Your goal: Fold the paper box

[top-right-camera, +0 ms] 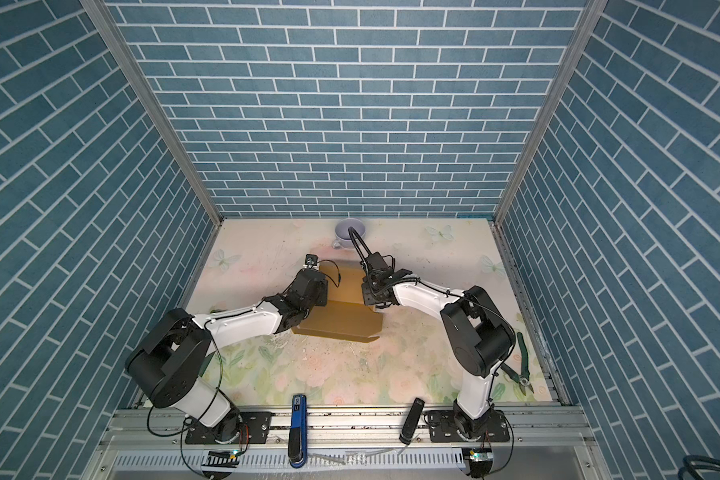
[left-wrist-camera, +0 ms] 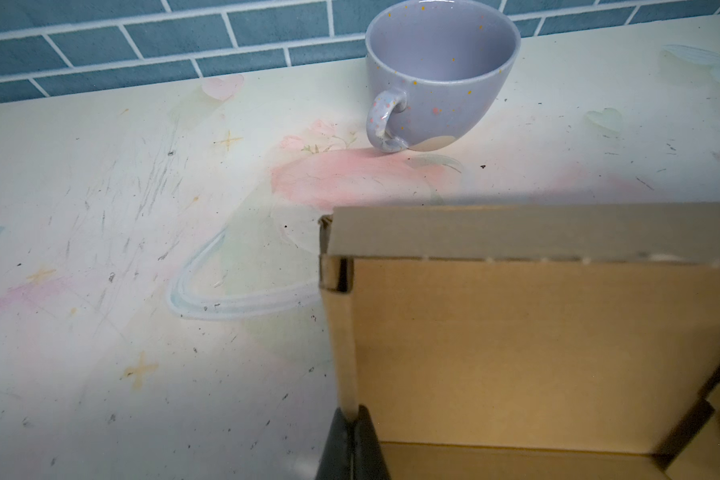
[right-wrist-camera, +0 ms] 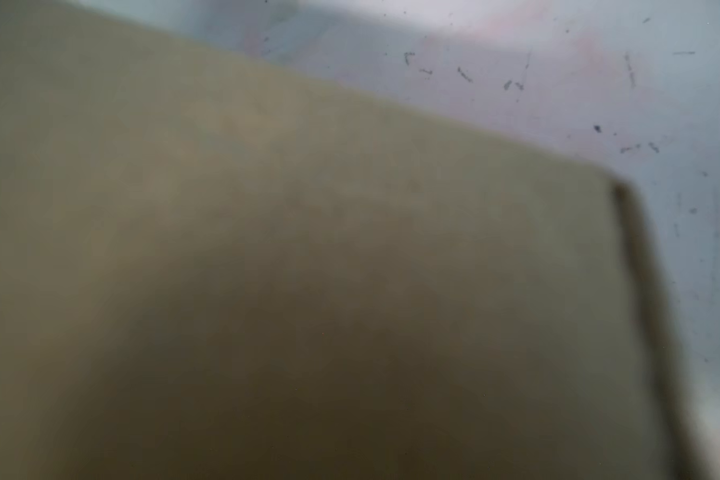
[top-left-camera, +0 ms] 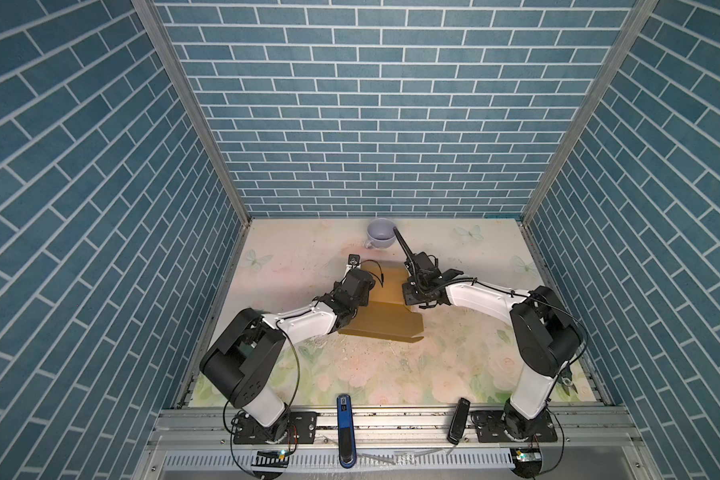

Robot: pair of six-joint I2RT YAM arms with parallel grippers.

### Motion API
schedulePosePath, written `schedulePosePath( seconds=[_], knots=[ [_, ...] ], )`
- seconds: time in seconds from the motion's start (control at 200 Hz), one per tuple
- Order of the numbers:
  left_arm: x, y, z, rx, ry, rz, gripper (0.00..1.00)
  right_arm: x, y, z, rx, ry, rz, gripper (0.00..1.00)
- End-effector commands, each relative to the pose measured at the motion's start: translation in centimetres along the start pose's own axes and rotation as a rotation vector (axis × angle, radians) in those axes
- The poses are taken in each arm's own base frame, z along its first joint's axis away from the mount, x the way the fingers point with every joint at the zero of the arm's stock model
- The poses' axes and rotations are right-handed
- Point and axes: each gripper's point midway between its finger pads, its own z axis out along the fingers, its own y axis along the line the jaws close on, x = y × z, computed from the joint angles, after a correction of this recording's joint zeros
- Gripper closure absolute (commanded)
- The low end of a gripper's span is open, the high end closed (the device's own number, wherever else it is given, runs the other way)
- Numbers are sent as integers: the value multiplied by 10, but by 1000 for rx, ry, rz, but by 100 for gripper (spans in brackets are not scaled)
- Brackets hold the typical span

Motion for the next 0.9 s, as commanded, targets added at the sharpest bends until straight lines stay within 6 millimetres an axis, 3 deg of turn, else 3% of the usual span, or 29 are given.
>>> schedulePosePath(
  seconds=[0.0,0.265,0.62,0.895],
  knots=[
    [25,-30,2,132,92,14,100,5,5,8,8,-29,32,71],
    [25,-29,2,128,94,17,100,-4,-11,3,88,-101,50,72],
    [24,-30,4,126,94,15,100,0,-12,5,102,-75,30,88],
    [28,-25,8,91,101,20,100,1,-12,5,127,-64,0,93]
  ],
)
